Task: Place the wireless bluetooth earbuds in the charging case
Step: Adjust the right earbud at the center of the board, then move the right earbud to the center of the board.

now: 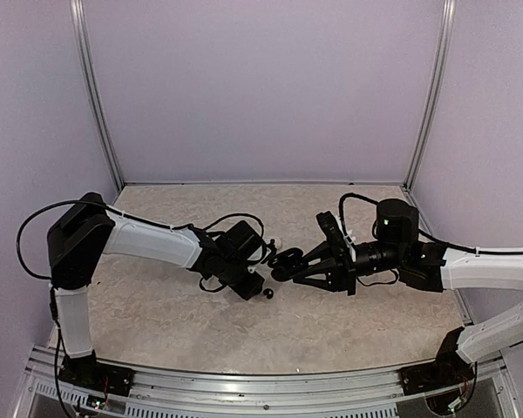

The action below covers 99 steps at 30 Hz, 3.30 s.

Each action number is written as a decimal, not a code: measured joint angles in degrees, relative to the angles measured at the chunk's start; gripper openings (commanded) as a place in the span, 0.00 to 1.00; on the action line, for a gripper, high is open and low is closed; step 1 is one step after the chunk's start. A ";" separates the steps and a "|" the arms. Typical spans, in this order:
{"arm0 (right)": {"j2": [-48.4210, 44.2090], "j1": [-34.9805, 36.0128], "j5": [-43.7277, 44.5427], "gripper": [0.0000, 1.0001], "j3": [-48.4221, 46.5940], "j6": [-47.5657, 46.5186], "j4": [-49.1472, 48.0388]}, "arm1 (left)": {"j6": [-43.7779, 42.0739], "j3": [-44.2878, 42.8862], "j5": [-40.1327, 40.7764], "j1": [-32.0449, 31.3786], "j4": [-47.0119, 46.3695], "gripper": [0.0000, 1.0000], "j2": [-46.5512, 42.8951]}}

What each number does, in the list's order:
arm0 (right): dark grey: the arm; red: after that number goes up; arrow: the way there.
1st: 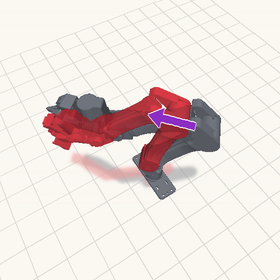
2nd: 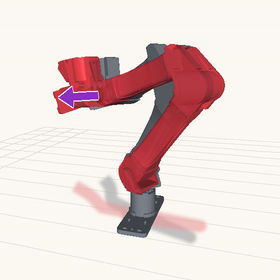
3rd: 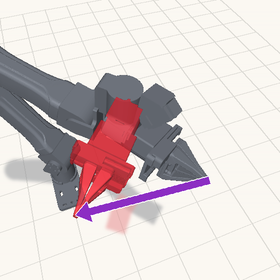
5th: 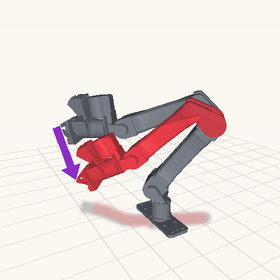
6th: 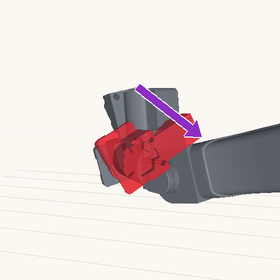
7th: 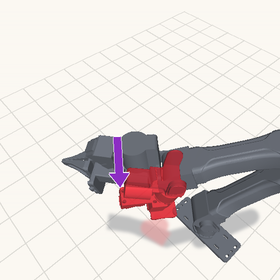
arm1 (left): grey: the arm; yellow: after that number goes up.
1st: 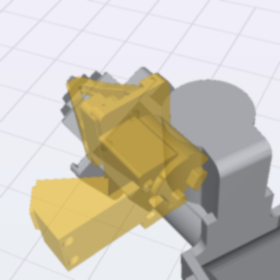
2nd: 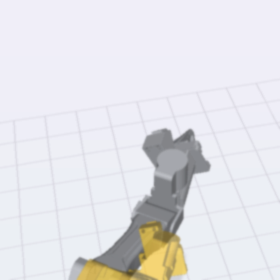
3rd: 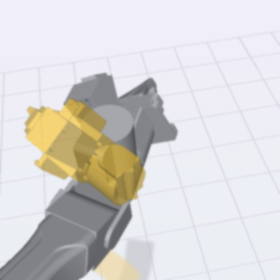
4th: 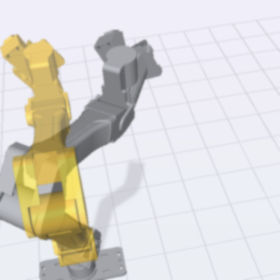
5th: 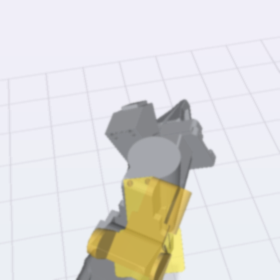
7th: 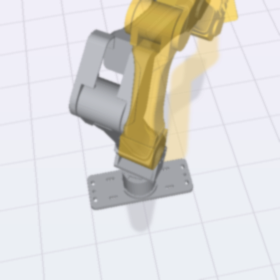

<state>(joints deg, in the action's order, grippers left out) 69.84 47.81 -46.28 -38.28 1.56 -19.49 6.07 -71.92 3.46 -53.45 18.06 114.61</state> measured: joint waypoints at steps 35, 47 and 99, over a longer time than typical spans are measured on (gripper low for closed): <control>-1.11 -0.37 0.07 0.00 0.87 1.07 -0.07 | -30.88 1.18 -14.29 4.46 -3.52 0.47 -2.71; -1.33 -0.66 0.11 0.00 1.18 1.09 -0.07 | -32.13 -0.35 -16.13 2.99 -5.18 0.46 1.88; -2.75 -0.98 0.52 0.00 1.62 1.09 0.04 | -28.70 -6.27 -28.85 6.08 -15.37 0.41 8.17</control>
<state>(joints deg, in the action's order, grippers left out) 67.09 46.83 -45.76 -36.67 2.66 -19.44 -22.63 -78.19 -25.39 -47.37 2.70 122.78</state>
